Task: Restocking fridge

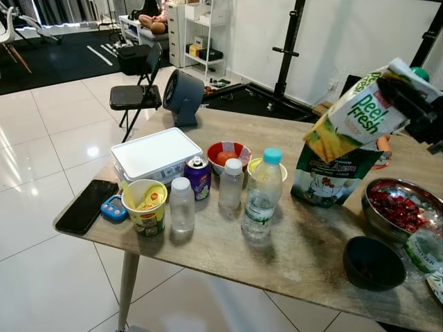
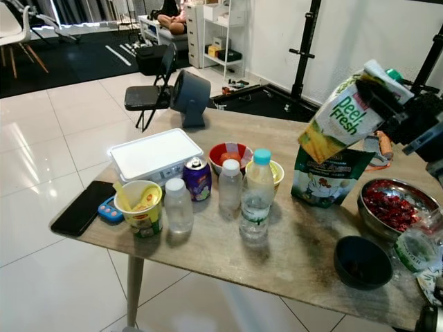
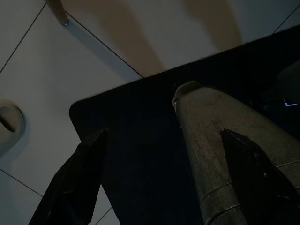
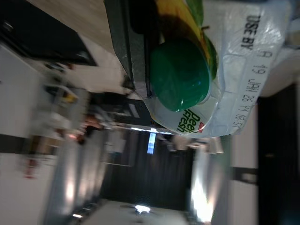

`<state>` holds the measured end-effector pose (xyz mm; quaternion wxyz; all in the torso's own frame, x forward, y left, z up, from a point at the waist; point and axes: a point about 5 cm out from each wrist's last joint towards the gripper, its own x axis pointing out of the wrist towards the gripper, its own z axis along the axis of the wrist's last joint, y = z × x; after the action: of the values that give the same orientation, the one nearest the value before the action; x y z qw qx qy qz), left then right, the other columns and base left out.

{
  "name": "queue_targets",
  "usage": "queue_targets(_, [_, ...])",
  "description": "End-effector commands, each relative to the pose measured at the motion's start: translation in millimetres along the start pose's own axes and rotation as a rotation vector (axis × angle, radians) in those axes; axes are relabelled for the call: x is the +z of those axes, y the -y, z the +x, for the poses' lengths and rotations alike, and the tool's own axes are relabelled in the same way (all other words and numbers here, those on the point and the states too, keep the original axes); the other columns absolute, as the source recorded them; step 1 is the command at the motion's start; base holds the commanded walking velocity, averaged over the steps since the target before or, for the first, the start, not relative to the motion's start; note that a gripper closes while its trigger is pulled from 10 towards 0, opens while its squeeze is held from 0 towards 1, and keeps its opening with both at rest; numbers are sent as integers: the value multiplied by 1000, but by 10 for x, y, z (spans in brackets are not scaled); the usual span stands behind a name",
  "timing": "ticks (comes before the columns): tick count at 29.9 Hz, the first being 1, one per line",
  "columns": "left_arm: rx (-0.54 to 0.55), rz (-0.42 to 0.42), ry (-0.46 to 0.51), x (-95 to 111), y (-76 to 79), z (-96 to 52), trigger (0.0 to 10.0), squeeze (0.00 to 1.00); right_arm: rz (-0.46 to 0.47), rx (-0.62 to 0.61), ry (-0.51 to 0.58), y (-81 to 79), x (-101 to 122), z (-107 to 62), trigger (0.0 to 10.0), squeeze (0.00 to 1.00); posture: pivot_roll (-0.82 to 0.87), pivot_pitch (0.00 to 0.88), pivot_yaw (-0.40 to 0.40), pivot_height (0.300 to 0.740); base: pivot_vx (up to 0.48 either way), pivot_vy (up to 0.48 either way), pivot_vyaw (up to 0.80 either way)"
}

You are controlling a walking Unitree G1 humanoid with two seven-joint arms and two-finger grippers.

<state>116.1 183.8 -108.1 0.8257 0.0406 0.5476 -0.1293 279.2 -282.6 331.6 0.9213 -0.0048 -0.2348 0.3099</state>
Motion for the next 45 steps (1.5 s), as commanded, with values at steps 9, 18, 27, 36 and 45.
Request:
queue_targets(9, [-59,-13,-52,-54,294,64,10000,0,-57,66,0,-96,118,-25,0,0,-48,0,-24,740,0,0,0])
queue_targets(18, [-71,-13,-37,23,340,85,10000,0,-109,51,-95,-71,94,-90,0,0,-50,0,-23,740,0,0,0])
queue_targets(27, [-50,-36,-47,-78,71,6,10000,0,-80,146,-264,-152,-104,-341,0,0,-50,0,-23,740,0,0,0])
queue_targets(36, [-39,-29,-71,-155,70,-7,10000,0,-82,134,-335,-136,-199,-374,0,0,-48,0,-21,740,0,0,0])
queue_targets(45, [-50,-23,-76,-123,224,38,10000,0,-55,176,-378,-207,-294,-382,0,0,-49,0,-21,740,-190,0,0])
